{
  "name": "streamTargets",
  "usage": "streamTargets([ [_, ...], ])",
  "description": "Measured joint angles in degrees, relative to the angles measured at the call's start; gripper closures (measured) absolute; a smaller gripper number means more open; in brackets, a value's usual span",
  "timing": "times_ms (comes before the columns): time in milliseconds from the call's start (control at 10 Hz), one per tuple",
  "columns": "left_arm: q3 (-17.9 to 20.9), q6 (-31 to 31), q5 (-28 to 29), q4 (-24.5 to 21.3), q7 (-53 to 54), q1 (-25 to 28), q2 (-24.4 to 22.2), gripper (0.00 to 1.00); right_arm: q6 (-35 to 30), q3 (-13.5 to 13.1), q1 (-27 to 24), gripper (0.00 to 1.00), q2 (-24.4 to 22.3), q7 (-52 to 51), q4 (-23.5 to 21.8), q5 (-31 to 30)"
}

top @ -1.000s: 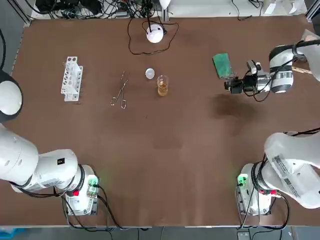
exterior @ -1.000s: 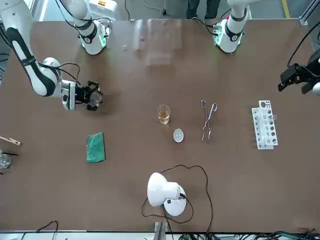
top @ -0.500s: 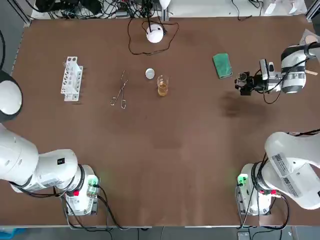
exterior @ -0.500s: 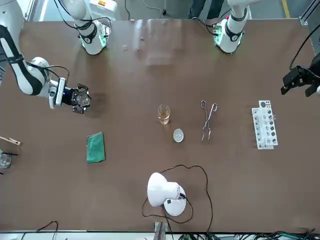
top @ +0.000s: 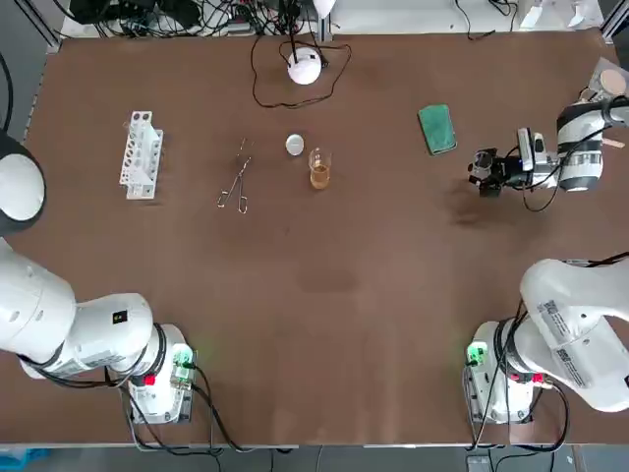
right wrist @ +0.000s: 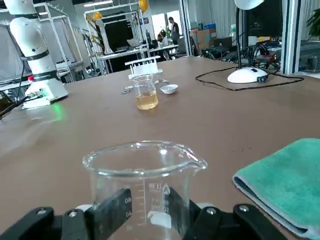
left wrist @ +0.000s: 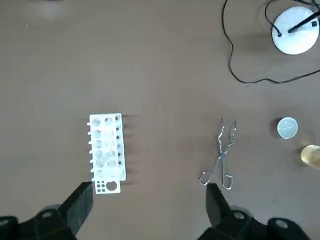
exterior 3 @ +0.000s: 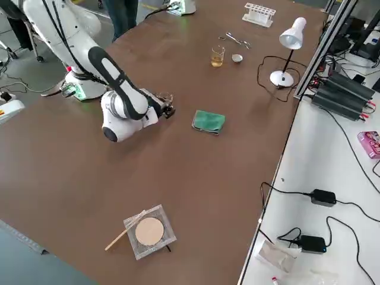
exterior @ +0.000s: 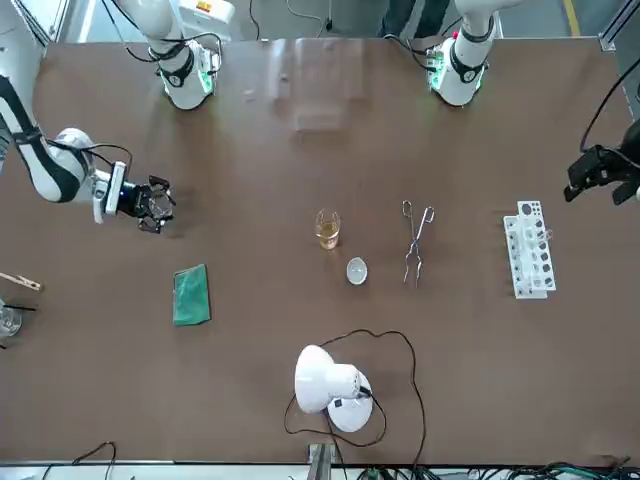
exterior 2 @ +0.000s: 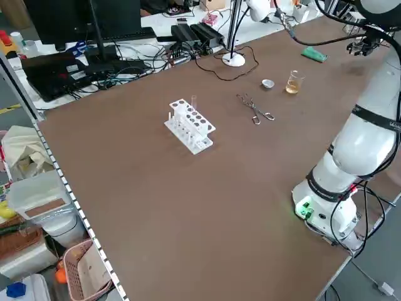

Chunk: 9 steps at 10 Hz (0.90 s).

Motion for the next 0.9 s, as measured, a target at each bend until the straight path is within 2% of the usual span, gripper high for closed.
streamTargets([
  [700, 0.0, 0.0, 0.1, -0.3, -1.0, -0.1, 0.1, 0.0, -1.6, -1.7, 0.8, 0.62, 10.9, -3.7, 8.4, -5.5],
  [900, -0.1, 0.0, 0.1, -0.5, -1.0, -0.1, 0.3, 0.0, -2.1, -3.1, 2.2, 0.62, 12.8, -5.7, 9.9, -5.7],
])
